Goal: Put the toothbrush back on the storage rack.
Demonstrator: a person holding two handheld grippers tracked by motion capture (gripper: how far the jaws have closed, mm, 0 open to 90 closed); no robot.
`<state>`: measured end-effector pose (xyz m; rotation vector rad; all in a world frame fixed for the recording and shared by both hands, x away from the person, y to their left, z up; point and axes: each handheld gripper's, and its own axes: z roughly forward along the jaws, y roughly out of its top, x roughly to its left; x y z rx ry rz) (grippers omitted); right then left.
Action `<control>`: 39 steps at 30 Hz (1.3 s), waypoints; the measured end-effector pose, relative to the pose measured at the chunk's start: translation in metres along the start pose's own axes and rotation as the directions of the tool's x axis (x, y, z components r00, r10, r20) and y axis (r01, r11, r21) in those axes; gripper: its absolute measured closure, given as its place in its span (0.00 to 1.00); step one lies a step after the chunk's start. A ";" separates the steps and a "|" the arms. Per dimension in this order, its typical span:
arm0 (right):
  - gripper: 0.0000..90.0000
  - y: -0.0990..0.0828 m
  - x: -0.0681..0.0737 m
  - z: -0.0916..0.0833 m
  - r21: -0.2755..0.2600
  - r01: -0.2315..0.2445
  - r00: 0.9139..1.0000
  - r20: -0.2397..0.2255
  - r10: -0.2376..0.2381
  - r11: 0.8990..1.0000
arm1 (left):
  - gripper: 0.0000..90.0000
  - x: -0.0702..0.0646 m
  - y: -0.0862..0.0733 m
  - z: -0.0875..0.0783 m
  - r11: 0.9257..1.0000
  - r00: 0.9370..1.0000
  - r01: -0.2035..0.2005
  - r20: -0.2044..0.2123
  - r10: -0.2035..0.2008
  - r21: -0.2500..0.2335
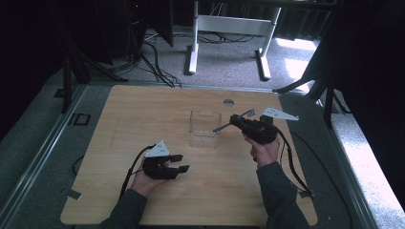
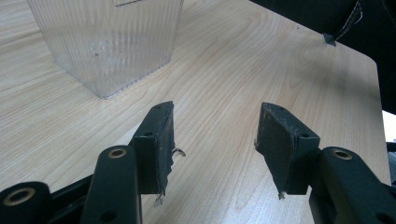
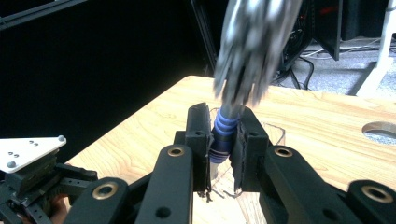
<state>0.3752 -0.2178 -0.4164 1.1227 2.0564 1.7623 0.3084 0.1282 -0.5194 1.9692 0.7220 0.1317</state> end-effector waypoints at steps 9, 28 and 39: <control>0.87 -0.001 -0.002 0.007 0.017 0.006 1.000 0.017 -0.006 1.000 | 0.52 0.001 0.000 0.000 1.000 1.000 -0.002 -0.001 0.002 0.005; 0.87 -0.005 0.000 0.026 0.091 0.037 0.998 0.051 -0.042 0.995 | 0.52 0.000 -0.001 0.001 1.000 1.000 0.000 0.001 0.000 0.005; 0.38 -0.007 0.001 0.028 0.097 0.066 0.998 0.011 -0.067 0.993 | 0.52 0.000 -0.001 0.002 1.000 1.000 0.004 0.001 -0.004 0.005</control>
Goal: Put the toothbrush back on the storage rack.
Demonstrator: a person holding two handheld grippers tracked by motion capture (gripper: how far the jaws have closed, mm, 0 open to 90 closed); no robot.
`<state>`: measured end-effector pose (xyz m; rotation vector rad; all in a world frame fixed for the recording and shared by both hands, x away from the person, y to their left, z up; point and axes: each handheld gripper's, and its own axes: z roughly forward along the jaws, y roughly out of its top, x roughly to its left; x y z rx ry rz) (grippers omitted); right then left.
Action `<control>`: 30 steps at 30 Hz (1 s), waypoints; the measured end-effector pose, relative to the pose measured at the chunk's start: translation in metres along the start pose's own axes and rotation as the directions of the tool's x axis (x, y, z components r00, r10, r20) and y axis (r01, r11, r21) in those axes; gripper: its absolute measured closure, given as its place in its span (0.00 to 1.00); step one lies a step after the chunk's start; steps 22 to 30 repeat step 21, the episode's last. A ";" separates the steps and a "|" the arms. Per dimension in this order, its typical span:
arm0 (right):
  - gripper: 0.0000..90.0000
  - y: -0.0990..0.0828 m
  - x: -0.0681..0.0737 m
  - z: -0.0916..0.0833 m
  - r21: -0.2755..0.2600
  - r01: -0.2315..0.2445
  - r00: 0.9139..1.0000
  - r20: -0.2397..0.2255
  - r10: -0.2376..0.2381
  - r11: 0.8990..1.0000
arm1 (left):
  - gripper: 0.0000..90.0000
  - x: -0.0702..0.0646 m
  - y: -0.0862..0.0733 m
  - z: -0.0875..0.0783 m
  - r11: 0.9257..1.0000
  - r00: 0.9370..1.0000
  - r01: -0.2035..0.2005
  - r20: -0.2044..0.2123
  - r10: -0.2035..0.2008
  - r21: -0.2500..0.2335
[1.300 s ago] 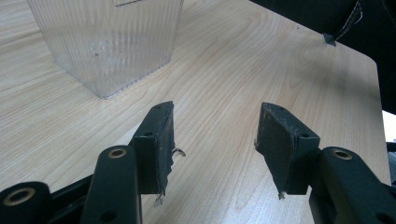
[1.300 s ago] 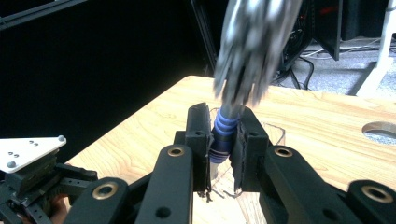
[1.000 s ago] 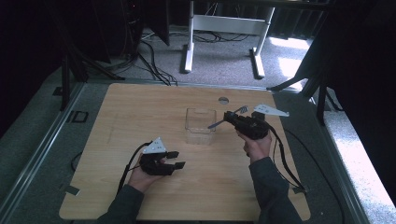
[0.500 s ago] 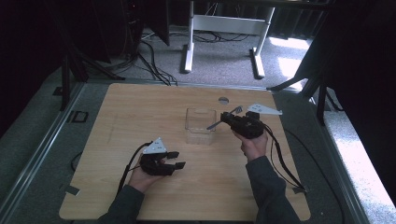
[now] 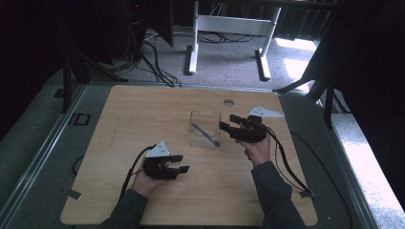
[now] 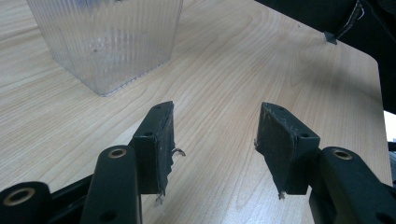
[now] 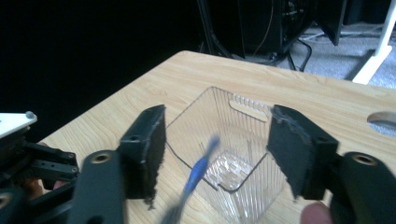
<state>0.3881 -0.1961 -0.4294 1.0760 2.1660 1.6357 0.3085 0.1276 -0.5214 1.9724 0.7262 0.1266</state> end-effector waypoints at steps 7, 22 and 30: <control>0.37 0.003 0.001 -0.008 -0.021 0.001 1.000 -0.004 -0.001 1.000 | 0.52 0.000 0.000 0.000 1.000 1.000 -0.001 -0.003 0.001 0.000; 0.37 -0.015 -0.012 -0.026 0.001 -0.063 0.998 0.008 0.063 0.998 | 0.51 0.007 -0.007 -0.003 1.000 0.999 0.022 -0.045 -0.022 0.005; 0.37 -0.015 -0.012 -0.026 0.001 -0.063 0.998 0.008 0.063 0.998 | 0.51 0.007 -0.007 -0.003 1.000 0.999 0.022 -0.045 -0.022 0.005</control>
